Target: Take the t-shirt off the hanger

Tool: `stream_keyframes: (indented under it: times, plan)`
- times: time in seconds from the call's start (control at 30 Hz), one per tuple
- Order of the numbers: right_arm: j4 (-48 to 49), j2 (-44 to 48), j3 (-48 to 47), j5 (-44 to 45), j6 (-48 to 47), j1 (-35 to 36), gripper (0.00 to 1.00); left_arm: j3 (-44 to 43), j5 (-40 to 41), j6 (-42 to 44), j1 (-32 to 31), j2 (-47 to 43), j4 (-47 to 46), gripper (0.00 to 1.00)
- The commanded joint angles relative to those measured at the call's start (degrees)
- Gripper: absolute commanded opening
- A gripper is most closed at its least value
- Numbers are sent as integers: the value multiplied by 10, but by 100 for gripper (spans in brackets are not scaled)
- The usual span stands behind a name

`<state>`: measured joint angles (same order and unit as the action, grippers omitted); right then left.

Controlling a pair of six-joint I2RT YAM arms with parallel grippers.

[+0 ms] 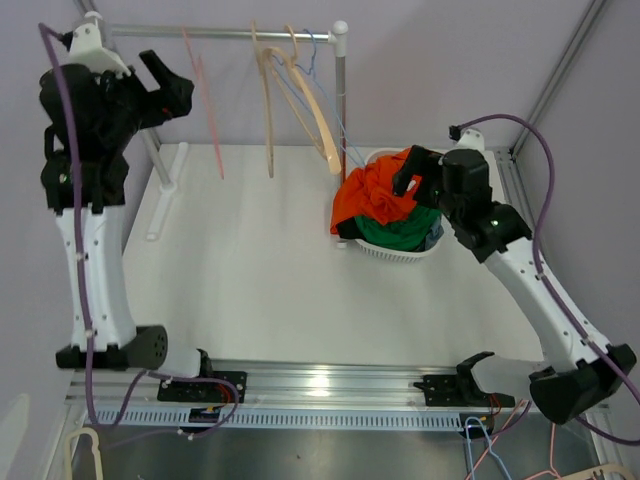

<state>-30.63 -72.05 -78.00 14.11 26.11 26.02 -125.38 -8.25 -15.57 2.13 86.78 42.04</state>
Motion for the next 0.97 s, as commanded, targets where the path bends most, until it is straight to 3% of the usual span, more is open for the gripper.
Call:
stream_keyframes:
  times: [0.0, 0.03, 0.07, 0.17, 0.3, 0.57, 0.67, 0.93]
  plan:
    - [24, 66, -1, -19, -23, 3, 100, 84, -28, -33, -3, -118, 73, 100]
    - [26, 89, 7, -19, -24, 3, 99, 115, -54, -29, -4, -147, 61, 100]
    - [27, 100, 13, -21, -26, 4, 100, 221, -69, -28, -4, -179, 46, 100]
    - [29, 141, 51, -50, -39, 3, 100, 378, -131, -31, -4, -321, -25, 99]
    - [23, 190, 112, -108, -45, 3, 99, 584, -171, -16, -4, -464, -32, 100]
    - [1, 279, 222, -134, -34, 5, 99, 757, -166, 10, -4, -672, 10, 100]
    - [4, 314, 240, -148, -32, 4, 99, 768, -156, -15, -4, -709, 15, 100]
    - [2, 328, 254, -146, -31, 4, 100, 764, -179, -9, -4, -692, 14, 100]
